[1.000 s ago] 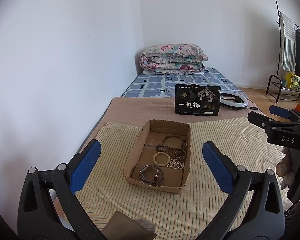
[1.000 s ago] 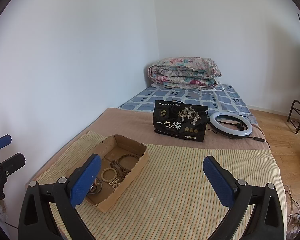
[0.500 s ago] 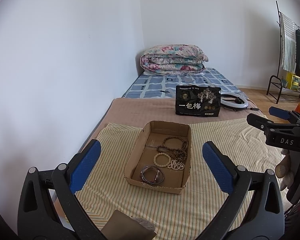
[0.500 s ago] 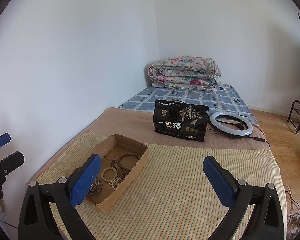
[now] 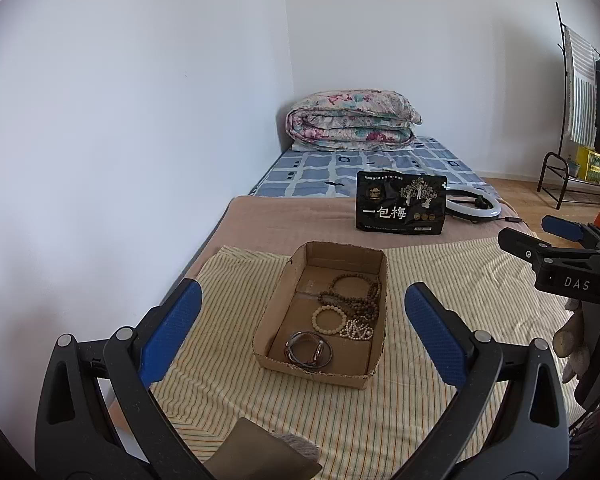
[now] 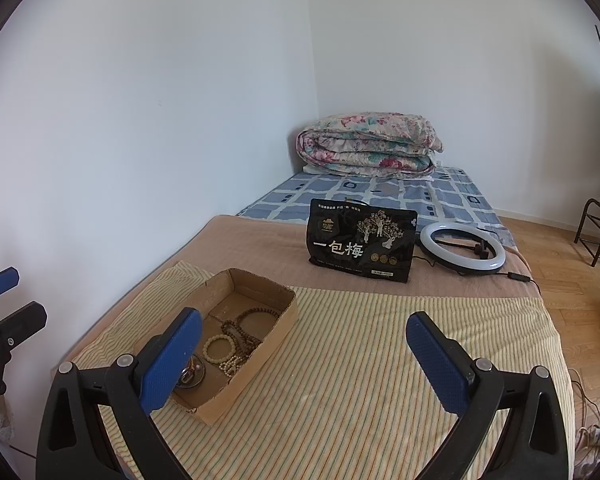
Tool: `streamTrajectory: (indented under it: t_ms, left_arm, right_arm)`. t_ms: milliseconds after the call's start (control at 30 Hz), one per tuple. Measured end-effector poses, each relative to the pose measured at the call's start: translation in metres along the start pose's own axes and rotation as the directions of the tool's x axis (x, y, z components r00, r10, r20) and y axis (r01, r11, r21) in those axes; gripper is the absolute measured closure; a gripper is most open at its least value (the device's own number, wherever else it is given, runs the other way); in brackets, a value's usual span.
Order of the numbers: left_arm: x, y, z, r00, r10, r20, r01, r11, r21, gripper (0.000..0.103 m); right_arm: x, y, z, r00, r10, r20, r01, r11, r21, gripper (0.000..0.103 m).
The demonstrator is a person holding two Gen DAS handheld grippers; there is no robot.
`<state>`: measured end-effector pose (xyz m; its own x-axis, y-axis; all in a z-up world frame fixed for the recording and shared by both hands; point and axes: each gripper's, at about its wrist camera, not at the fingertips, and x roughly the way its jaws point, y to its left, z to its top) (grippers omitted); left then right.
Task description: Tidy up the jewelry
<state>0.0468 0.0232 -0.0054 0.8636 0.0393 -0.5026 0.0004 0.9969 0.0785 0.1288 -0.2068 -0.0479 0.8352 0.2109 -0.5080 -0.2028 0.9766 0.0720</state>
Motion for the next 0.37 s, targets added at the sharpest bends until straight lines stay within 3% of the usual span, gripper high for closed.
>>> streamTrajectory:
  t_ms: [367]
  left_arm:
    - [-0.0047,-0.0018,-0.0027,1.0,0.012,0.022,-0.012,1.0,0.006,0.0]
  right_arm:
    - [0.0004,0.0008,0.0001,1.0,-0.001,0.0,0.001,1.0,0.003,0.0]
